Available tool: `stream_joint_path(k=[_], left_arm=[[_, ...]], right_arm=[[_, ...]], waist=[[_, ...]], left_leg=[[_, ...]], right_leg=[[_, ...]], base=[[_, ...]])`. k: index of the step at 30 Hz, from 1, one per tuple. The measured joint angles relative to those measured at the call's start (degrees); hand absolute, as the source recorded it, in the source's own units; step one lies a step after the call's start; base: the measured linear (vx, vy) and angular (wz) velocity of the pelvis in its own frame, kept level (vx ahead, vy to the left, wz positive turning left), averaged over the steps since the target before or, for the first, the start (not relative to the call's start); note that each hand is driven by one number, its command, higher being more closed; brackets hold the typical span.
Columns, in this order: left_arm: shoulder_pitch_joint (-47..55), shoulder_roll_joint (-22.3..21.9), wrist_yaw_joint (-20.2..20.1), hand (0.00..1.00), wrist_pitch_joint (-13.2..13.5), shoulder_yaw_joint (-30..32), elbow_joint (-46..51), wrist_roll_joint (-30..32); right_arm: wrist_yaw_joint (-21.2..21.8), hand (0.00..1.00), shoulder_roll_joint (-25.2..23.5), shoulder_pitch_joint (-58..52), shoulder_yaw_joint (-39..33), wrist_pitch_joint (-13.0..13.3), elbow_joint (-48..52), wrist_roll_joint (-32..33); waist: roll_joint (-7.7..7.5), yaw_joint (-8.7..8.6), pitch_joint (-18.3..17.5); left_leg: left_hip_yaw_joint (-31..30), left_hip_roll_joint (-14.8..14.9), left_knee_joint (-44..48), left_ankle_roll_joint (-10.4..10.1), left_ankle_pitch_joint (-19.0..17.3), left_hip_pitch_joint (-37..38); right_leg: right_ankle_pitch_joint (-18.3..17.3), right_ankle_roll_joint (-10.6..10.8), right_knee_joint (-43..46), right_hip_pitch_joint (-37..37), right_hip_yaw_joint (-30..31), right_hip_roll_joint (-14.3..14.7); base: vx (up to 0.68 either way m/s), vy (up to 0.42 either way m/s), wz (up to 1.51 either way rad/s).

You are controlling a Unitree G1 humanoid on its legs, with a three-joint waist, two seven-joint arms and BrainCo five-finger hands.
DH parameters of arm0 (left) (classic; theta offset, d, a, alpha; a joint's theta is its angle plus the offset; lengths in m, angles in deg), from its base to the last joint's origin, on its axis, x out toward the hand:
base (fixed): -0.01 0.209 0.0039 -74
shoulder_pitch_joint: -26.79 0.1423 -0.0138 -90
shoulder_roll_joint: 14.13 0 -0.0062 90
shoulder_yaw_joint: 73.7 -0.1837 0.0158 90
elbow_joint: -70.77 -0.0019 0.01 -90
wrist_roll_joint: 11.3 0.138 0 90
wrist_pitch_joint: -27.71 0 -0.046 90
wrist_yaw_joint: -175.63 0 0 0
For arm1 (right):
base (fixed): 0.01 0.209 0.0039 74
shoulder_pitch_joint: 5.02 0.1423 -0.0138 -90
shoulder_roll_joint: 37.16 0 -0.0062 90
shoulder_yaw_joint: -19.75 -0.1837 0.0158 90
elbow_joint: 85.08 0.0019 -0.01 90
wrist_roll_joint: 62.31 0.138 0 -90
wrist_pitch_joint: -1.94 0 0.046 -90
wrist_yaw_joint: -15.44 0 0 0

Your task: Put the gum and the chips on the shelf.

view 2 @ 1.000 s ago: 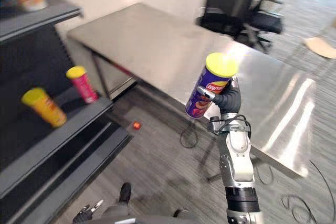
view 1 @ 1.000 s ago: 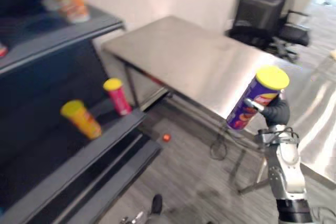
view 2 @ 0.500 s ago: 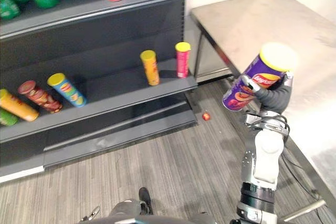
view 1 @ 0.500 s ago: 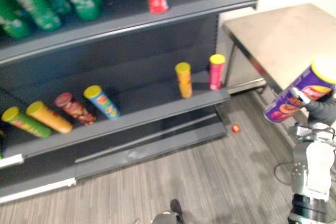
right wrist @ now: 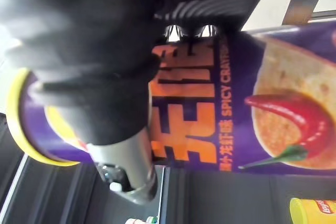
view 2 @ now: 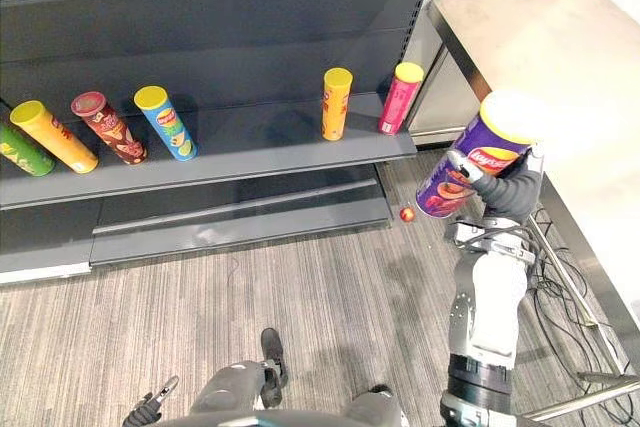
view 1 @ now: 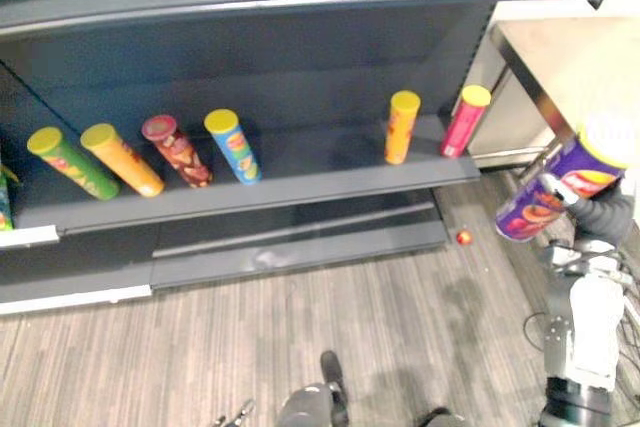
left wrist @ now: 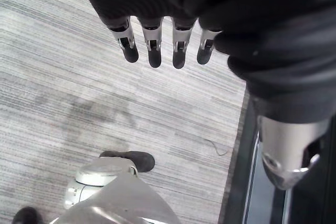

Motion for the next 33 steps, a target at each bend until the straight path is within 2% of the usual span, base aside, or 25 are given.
stream_joint_path(k=[3, 7, 13, 15, 16, 17, 19, 20, 21, 22, 23, 24, 25, 26, 27, 28, 30, 32, 33], left_arm=[[-0.01, -0.1, -0.51, 0.0, 0.0, 0.18, 0.04, 0.0], [0.0, -0.81, -1.03, 0.0, 0.0, 0.62, 0.79, 0.07], [0.39, -1.64, -1.24, 0.0, 0.09, 0.62, 2.32, 0.04], [0.38, -1.62, -1.3, 0.0, 0.63, 0.58, 3.29, -0.02], [0.39, -1.6, -1.38, 0.0, 0.83, 0.58, 3.98, -0.17], [0.4, -1.61, -1.61, 0.0, 0.9, 0.23, 3.98, -1.42], [0.39, -1.6, -2.02, 0.0, 1.0, -0.53, 4.08, -2.37], [0.39, -1.59, -2.12, 0.0, 1.0, -0.82, 4.09, -2.44], [0.33, -1.45, -2.21, 0.0, 1.05, -2.08, 4.41, -3.67], [0.35, -1.36, -2.22, 0.0, 1.07, -2.48, 4.59, -3.88], [0.36, -1.2, -2.22, 0.0, 1.11, -2.8, 4.77, -3.94], [0.46, -0.34, -2.15, 0.0, 1.2, -4.39, 5.02, -3.94], [0.45, 0.16, -2.15, 0.0, 1.18, -5.08, 4.98, -3.94], [0.42, 0.86, -2.15, 0.0, 1.25, -5.62, 5.06, -3.93], [0.67, 0.87, -2.2, 0.0, 1.2, -6.68, 3.69, -3.95], [0.63, 0.98, -2.19, 0.0, 1.23, -6.96, 3.5, -3.95], [0.76, 1.07, -2.18, 0.0, 1.19, -7.36, 3.37, -3.97], [0.85, 1.04, -2.2, 0.0, 1.23, -7.91, 3.35, -4.0], [0.81, 1.28, -2.21, 0.0, 1.28, -7.86, 3.33, -4.22]], right_arm=[[0.12, 1.0, 0.0, -0.01, -0.08, 0.0, -0.34, 0.02], [0.88, 1.0, 0.0, -0.06, -0.1, 0.0, -1.61, 0.04], [2.35, 1.0, 0.01, 0.06, 2.72, 0.01, -2.23, 0.04], [2.5, 1.0, 0.09, 0.34, 4.79, 0.0, -2.74, 0.04], [2.66, 1.0, 0.22, 1.28, 6.31, -0.05, -3.64, 0.04], [2.71, 1.0, 0.37, 2.31, 7.49, -0.08, -4.3, 0.04], [2.74, 1.0, 0.46, 3.17, 8.52, -0.08, -4.31, 0.03], [2.75, 1.0, 0.51, 3.31, 9.02, -0.07, -4.3, 0.01], [2.99, 1.0, 0.61, 3.32, 9.22, -0.09, -4.3, -0.38], [3.14, 1.0, 0.74, 3.33, 9.22, -0.08, -4.3, -0.85], [3.32, 1.0, 0.96, 3.34, 9.26, -0.08, -4.26, -1.17], [3.95, 1.0, 1.36, 3.32, 9.35, -0.05, -4.25, -2.03], [4.18, 1.0, 1.38, 3.3, 9.44, -0.05, -4.25, -2.18], [4.72, 1.0, 1.43, 3.29, 9.75, -0.04, -4.13, -2.17], [6.55, 1.0, 1.41, 2.64, 12.29, -0.03, -2.91, -2.08], [6.7, 1.0, 1.42, 1.78, 12.47, -0.03, -1.89, -2.06], [6.87, 1.0, 1.38, 1.77, 13.18, 0.0, -1.09, -2.02], [7.01, 1.0, 0.95, 1.78, 14.14, 0.14, -0.88, -1.96], [7.17, 1.0, 0.47, 1.8, 14.6, 0.13, -0.96, -1.7]], waist=[[-0.1, -0.21, 0.06], [-0.1, -0.38, 0.1], [-0.82, -0.07, 0.65], [-1.61, -0.03, 1.28], [-2.05, 0.36, 1.63], [-1.73, 0.9, 1.81], [-0.88, 1.98, 2.32], [-0.48, 2.39, 2.61], [0.55, 2.76, 3.22], [1.03, 2.75, 3.41], [1.39, 2.78, 3.49], [2.27, 2.84, 3.96], [2.16, 2.76, 3.91], [2.05, 2.57, 3.87], [1.64, 1.16, 3.82], [1.51, 0.81, 3.75], [1.14, 0.06, 3.71], [0.01, 0.01, 3.39], [-0.22, 0.05, 3.44]], left_leg=[[0.06, 0.8, -2.24, -1.55, 1.81, 0.65], [-0.06, 1.2, -7.17, -1.97, 5.11, 2.55], [-0.39, 1.29, -7.17, -1.83, 5.2, 2.17], [-0.58, 2.11, -2.31, -1.27, 3.12, -0.36], [-0.88, 3.57, 3.81, -1.22, 0.1, -3.06], [-1.37, 5.28, 9.44, -1.3, -3.07, -5.34], [-2.26, 7.48, 15.8, -0.83, -7.16, -7.14], [-2.73, 7.85, 17.07, -0.41, -8.22, -7.43], [-4.26, 7.92, 17.5, -0.07, -8.78, -6.86], [-5.22, 7.84, 17.44, 0.06, -8.86, -6.71], [-6.12, 7.75, 17.38, 0.14, -8.89, -6.57], [-9.26, 6.71, 17.06, 0.64, -8.79, -6.23], [-10.36, 6.14, 16.56, 1.05, -8.55, -6.22], [-12.91, 4.33, 15.14, 1.7, -8.1, -5.95], [-17.88, -2.93, 11.14, 2.13, -7.18, -2.8], [-18.94, -4.06, 11.74, 2.06, -7.13, -2.57], [-21.04, -4.99, 12.66, 1.93, -7.15, -2.6], [-22.96, -5.66, 13.71, 0.89, -7.82, -3.01], [-24.16, -5.49, 14.57, 0.07, -8.5, -3.27]], right_leg=[[-0.02, 0.01, -1.01, -0.08, -0.01, 1.7], [-0.07, -0.01, -1.64, -0.03, -0.32, 3.41], [-0.06, -0.02, -1.78, -0.02, -0.48, 3.62], [0.0, -0.04, -1.77, -0.03, -0.91, 3.56], [0.13, 0.11, -1.71, -0.02, -1.04, 3.76], [0.38, 0.29, -1.4, 0.22, -0.98, 4.25], [0.45, 0.21, 1.54, 0.51, -0.91, 4.08], [0.73, -0.18, 4.46, 0.33, -0.75, 3.19], [3.24, -2.52, 10.97, -0.85, 0.7, 1.24], [4.98, -3.87, 13.44, -1.7, 2.06, 0.75], [6.74, -6.26, 15.71, -2.82, 4.34, 0.55], [6.33, -8.05, 19.33, -6.46, 13.85, 1.81], [3.49, -6.43, 18.73, -7.04, 18.06, 3.59], [-0.99, -4.3, 15.87, -7.7, 24.44, 6.96], [-3.51, -3.03, 8.5, -11.24, 35.43, 11.71], [-3.04, -2.33, 7.61, -12.15, 37.86, 11.9], [-2.1, -1.23, 5.15, -12.32, 38.22, 11.83], [-0.76, -0.4, 1.96, -11.29, 38.35, 11.88], [-1.21, 0.39, 0.26, -9.9, 37.4, 12.2]], base=[[0.01, -0.113, -0.08], [0.02, -0.101, -0.02], [0.02, -0.044, 0.05], [0.03, -0.034, 0.11], [0.01, -0.012, 0.03], [0.0, 0.0, 0.0], [-0.02, 0.058, 0.01], [-0.04, 0.12, 0.32], [-0.02, 0.116, 0.43], [-0.01, 0.168, 0.51], [0.05, 0.174, 0.64], [0.05, 0.172, 0.7], [0.08, 0.147, 0.99], [0.24, 0.194, 2.17], [0.32, 0.139, 2.49], [0.33, 0.075, 2.27], [0.21, -0.117, 0.9], [0.21, -0.188, 0.6], [0.14, -0.19, 0.4]])
